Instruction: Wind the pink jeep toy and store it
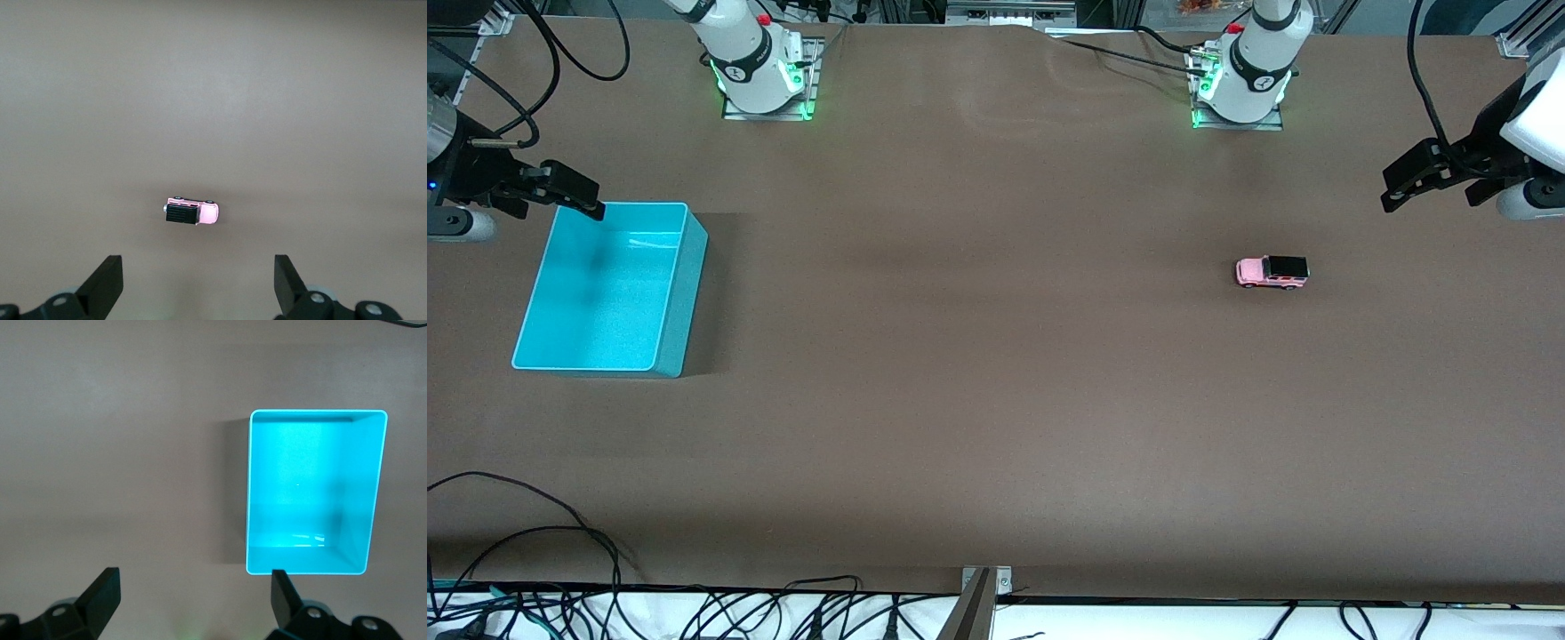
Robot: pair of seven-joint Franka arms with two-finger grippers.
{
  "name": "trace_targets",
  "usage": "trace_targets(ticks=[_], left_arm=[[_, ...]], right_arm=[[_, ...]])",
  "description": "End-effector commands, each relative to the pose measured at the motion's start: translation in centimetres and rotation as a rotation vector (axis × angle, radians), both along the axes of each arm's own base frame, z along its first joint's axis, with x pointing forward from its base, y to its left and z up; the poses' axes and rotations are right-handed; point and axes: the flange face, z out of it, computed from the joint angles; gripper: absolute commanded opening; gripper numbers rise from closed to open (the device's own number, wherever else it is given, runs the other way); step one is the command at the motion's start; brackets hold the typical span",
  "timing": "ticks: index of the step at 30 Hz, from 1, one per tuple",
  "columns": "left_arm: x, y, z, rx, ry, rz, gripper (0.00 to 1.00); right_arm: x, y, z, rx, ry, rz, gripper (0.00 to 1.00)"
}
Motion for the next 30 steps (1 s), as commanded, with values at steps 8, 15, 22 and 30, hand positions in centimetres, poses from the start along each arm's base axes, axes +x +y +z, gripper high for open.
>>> trace_targets(ticks=[8,15,22,30], left_arm=[[-0.51,-0.2,0.57,0.009,-0.002,0.006,1.0],[-0.51,-0.2,0.57,0.009,-0.002,0.006,1.0],[-0.5,-0.12,0.57,0.009,-0.002,0.007,1.0],[-0.45,0.04,0.47,0.009,0.001,0.011,1.0]], right_arm=[[-0.05,-0.01,0.36,0.019,-0.01,0.003,1.0],[-0.07,-0.01,0.35,0.019,-0.008,0.002,1.0],[-0.11,0.07,0.43,0.018,-0.01,-0.005,1.0],[-0.13,0.07,0.29,0.018,-0.007,-0.009,1.0]])
